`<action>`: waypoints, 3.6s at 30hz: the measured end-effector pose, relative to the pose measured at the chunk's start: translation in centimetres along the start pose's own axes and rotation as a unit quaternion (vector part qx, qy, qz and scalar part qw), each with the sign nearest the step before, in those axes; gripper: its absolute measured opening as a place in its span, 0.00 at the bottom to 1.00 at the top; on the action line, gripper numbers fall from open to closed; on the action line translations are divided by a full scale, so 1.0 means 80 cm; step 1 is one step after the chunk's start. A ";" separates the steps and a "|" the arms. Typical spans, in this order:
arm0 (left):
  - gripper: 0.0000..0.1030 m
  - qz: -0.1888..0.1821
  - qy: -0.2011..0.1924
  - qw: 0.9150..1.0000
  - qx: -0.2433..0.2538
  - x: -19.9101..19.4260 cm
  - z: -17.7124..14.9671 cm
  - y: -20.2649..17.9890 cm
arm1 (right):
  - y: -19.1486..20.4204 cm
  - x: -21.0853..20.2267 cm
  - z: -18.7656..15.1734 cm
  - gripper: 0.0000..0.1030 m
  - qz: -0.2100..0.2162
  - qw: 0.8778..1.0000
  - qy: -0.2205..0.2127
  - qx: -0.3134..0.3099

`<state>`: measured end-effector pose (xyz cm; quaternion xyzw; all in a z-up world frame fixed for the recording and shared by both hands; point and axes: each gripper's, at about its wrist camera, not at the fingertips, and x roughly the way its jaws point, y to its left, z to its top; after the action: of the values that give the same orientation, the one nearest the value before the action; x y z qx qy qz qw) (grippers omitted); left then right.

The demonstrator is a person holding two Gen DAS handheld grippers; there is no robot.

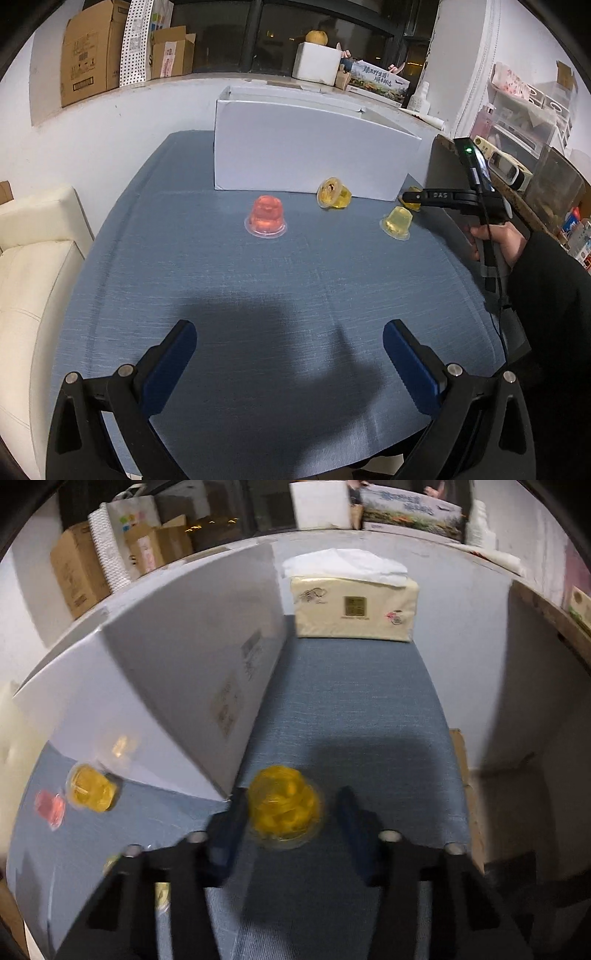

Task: Organize snacks
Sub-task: 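Grasp a yellow jelly cup with the right tool while the left tool grasps the other red jelly cup, then carry both jelly cups into the white box and open both tools, then grasp a yellow jelly cup with the right tool while the left tool grasps another yellow cup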

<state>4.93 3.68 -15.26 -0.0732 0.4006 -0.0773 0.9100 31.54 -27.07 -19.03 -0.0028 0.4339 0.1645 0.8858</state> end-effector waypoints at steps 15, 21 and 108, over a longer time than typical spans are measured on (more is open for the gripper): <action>1.00 0.037 -0.009 0.999 0.034 0.064 0.081 0.000 | 0.062 -0.141 -0.081 0.39 0.077 0.994 -0.073 -0.017; 1.00 0.031 0.010 0.999 0.026 0.118 0.117 0.022 | 0.085 -0.184 -0.133 0.39 0.109 0.990 -0.091 0.017; 1.00 -0.014 -0.064 0.997 0.052 0.023 0.165 -0.007 | 0.121 -0.183 -0.032 1.00 0.085 0.988 -0.125 0.004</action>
<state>15.91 3.69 -7.64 -0.0362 0.3362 -0.1058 0.9351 18.40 -22.54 -8.08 0.0583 0.3188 0.2365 0.9160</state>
